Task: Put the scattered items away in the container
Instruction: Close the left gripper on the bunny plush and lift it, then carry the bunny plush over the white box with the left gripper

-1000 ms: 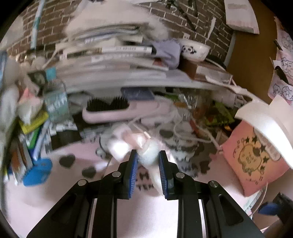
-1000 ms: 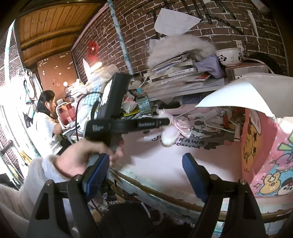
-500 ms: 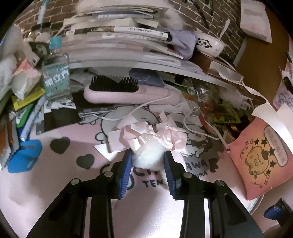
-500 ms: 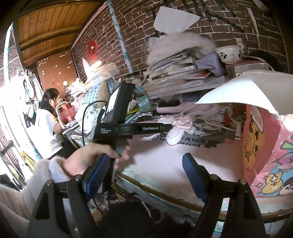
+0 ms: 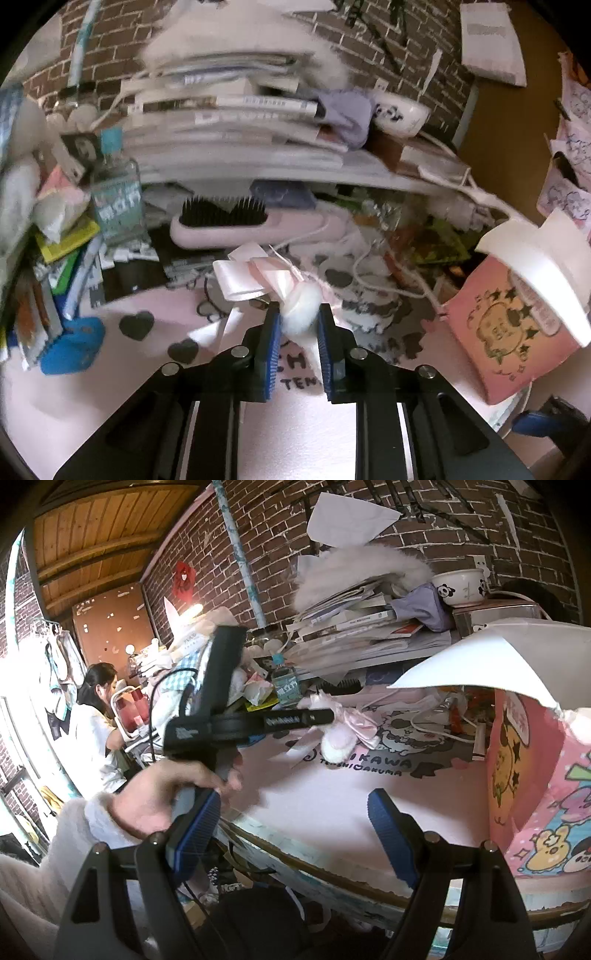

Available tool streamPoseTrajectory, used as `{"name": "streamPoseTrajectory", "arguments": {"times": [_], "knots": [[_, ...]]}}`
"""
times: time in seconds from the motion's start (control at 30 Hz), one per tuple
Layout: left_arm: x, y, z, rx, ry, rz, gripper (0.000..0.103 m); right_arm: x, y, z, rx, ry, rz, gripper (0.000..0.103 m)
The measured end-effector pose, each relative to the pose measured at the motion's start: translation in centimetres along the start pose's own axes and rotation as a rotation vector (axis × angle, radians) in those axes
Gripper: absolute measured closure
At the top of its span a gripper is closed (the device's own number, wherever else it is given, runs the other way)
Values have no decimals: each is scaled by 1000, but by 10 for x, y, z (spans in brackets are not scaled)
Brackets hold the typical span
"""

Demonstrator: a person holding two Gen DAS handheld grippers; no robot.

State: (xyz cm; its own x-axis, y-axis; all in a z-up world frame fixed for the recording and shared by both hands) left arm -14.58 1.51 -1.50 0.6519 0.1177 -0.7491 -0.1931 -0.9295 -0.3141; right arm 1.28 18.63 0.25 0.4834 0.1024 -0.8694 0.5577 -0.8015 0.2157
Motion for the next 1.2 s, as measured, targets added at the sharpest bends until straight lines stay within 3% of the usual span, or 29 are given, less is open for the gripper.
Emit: {"name": "streamPoseTrajectory", "arguments": {"times": [0.43,0.67,0.9,1.2], "knots": [[-33,-34,-49,38,-115,98,90,1,0,1,11,3,-6,23],[-58,-73,-72,128,-141,179,90,2,-6,9,55,14,4,23],[-77,-120,-85,277,-109,248,90,-2,-14,17,169,8,21,23],[-82,-179,-76,381,-26,358,90,3,-16,19,162,19,39,23]]}}
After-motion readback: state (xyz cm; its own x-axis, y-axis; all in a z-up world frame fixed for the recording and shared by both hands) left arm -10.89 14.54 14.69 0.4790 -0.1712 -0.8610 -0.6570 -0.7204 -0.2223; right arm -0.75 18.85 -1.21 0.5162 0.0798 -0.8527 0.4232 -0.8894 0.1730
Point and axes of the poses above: each gripper's, at about its wrist camera, not at the fingertips, and z roughly the way its jaws point, y to its left, x to its underside, the point moved 2 cm from there along z, roughly the way its jaws point, and after that the axes turned 4 degrees about -z, right-handed, at the moved point
